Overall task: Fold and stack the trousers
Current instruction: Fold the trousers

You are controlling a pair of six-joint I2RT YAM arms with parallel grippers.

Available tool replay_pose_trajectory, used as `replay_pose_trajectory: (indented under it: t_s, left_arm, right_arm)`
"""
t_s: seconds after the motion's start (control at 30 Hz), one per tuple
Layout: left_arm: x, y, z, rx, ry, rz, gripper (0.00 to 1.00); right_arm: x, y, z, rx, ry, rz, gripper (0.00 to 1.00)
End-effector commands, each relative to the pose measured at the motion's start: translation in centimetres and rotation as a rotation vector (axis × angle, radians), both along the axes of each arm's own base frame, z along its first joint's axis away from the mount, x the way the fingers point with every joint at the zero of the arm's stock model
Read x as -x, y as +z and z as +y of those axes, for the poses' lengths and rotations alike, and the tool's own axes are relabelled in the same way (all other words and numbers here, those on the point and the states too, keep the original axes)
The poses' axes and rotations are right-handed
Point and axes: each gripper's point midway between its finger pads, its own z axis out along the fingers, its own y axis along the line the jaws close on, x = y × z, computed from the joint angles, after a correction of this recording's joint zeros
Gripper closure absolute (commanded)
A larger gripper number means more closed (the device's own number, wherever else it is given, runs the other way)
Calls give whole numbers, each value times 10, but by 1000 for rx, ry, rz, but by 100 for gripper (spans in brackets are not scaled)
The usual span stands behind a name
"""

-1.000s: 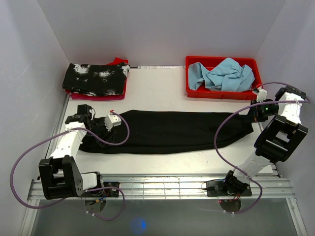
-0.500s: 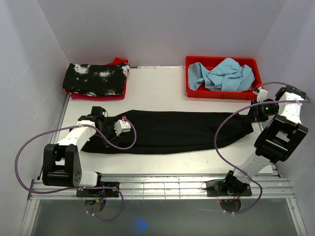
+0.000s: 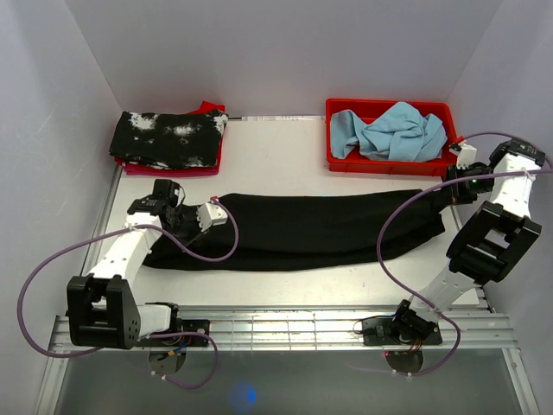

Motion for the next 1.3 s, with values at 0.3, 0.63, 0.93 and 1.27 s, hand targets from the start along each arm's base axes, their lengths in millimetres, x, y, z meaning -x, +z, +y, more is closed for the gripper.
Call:
replay_pose_trajectory:
  t_s: [0.3, 0.63, 0.93, 1.27]
  left_arm:
    - [62, 6, 6, -16, -112, 97, 100]
    - [45, -46, 11, -52, -19, 216, 65]
    - [25, -13, -2, 25, 9, 134, 32]
    - [-23, 73, -28, 231, 245, -5, 10]
  right_arm:
    - [18, 2, -11, 120, 72, 6, 92]
    - [14, -40, -14, 101, 40, 79, 92]
    - [33, -55, -20, 158, 78, 161, 66]
    - [-20, 12, -24, 192, 93, -48, 19]
